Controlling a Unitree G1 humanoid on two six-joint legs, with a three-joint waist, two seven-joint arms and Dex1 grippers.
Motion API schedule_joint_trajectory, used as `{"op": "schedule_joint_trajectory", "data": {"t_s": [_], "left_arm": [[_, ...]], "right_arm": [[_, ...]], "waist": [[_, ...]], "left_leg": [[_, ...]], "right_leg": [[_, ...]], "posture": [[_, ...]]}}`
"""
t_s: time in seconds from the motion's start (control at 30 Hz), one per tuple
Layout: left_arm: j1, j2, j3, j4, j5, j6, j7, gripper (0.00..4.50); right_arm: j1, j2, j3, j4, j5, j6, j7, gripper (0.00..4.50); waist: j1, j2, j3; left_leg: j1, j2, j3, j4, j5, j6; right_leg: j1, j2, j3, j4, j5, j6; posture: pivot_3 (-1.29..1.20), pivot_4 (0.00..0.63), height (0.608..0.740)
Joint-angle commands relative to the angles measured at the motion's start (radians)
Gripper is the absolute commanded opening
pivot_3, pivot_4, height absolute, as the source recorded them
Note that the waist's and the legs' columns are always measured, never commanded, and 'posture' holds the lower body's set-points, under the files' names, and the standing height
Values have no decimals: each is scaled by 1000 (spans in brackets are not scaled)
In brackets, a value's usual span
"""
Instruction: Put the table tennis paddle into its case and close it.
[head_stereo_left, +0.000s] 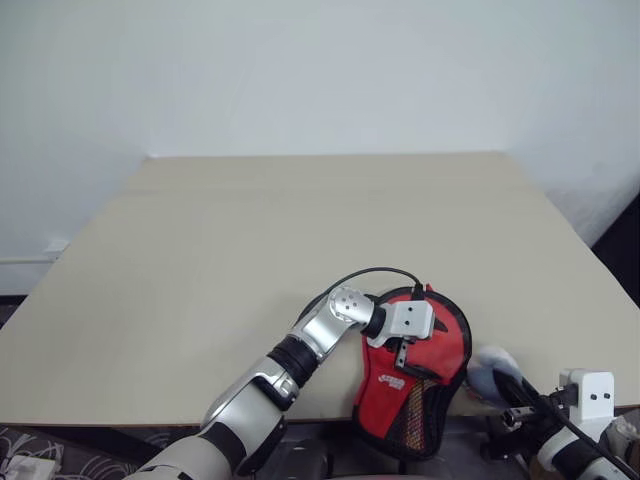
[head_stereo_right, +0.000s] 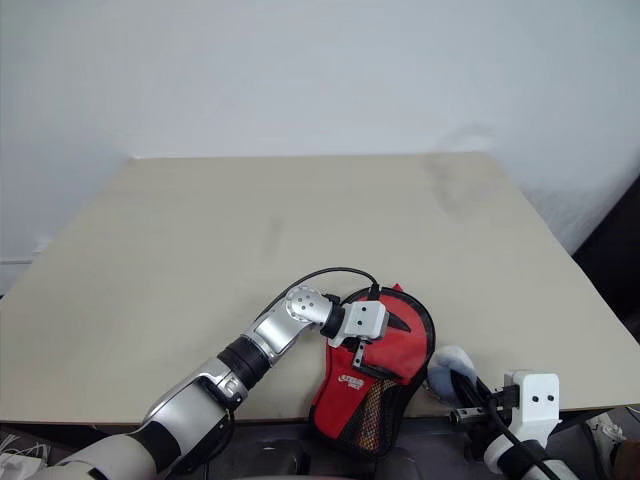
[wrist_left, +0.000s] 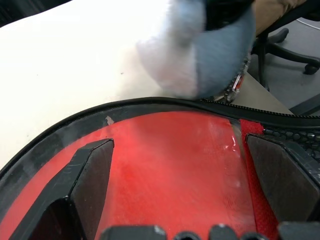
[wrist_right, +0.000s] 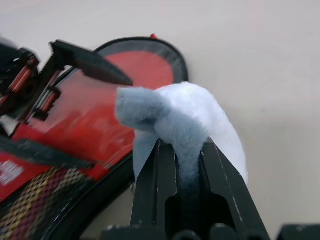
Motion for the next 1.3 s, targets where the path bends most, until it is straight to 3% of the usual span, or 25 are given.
{"op": "schedule_joint_trajectory", "data": {"t_s": [0.03,0.27,0.7,1.1,1.3], "left_arm": [[39,55,-29,58,74,52,14,4500],[53,61,-19,36,73,83,13,4500],[72,72,-10,0,65,125,28,4500],[62,71,-10,15,68,113,37,4500],[71,76,-11,5,68,116,39,4500]], "right_arm": [[35,-18,22,-23,-1,-15,23,10],[72,-71,125,-58,-41,-29,27,9],[179,-121,95,10,40,-140,198,9],[8,-237,101,135,121,-42,267,2],[-50,-324,-30,154,240,31,308,2]], "waist": [[0,0,0],[0,-1,-1],[-7,-1,-1],[-18,-3,-2],[-18,-4,-2]], "left_leg": [[0,1,0,0,0,0],[1,4,1,0,-2,-2],[-1,10,1,0,-5,-5],[-2,13,1,1,-5,-5],[1,13,2,1,-5,-4]], "right_leg": [[0,0,-1,0,0,0],[0,0,-6,-1,0,0],[1,-1,-15,-2,0,0],[1,-1,-20,-6,0,0],[1,-1,-20,-6,0,0]], "posture": [[0,0,740],[0,0,740],[0,0,740],[0,0,740],[0,0,740]]}}
